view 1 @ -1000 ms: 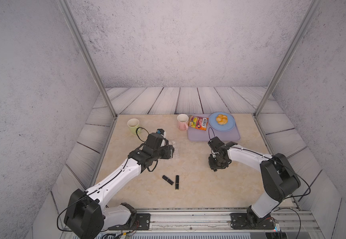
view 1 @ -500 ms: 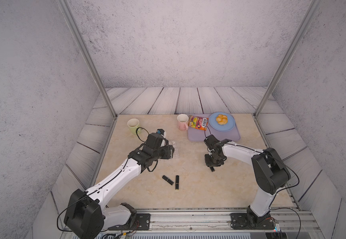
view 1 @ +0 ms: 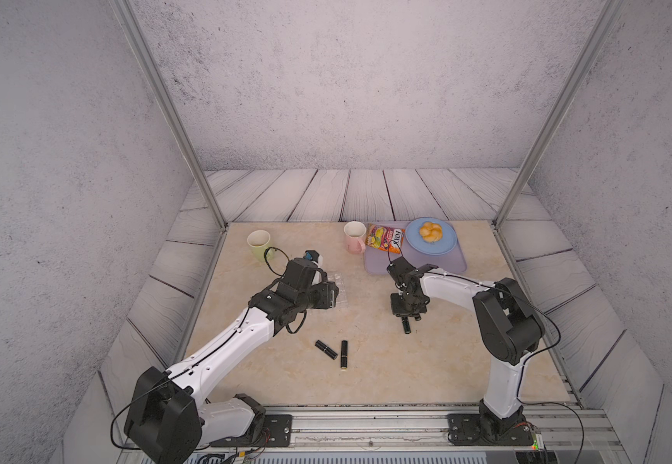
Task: Arrange the lipsticks in the organizer
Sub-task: Pick up the lipstick at the center of the board.
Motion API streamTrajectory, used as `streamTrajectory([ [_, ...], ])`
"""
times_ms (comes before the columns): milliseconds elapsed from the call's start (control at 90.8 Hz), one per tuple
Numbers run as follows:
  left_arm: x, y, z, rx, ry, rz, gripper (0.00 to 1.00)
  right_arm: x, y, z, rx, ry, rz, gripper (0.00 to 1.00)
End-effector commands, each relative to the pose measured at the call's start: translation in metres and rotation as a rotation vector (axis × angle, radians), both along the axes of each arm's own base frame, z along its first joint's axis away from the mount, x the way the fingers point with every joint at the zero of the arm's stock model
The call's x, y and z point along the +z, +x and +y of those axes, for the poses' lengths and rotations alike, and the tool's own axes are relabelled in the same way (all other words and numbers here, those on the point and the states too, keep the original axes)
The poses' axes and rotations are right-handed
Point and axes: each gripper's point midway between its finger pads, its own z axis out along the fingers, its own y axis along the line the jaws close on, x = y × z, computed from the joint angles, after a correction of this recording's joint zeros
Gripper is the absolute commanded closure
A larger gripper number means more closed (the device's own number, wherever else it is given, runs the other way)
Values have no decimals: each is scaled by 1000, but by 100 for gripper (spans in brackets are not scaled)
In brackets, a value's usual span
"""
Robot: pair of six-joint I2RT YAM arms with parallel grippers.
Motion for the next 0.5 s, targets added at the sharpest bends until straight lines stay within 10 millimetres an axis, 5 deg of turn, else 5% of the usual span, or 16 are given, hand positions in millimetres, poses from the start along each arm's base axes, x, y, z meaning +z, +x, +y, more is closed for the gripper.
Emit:
streamTrajectory([
  [0, 13, 7, 6, 15, -66, 10, 29, 42, 13, 18, 12, 105, -104, 84],
  [154, 29, -7, -29, -207, -294, 76, 28, 127, 24, 65, 89, 478, -357, 87],
  [319, 21, -40, -62, -392, -448, 193, 29, 226, -2, 102, 266, 879, -703, 88],
  [484, 47, -50, -83, -492, -500, 115, 29, 247, -16, 115, 267, 1041, -730, 91],
])
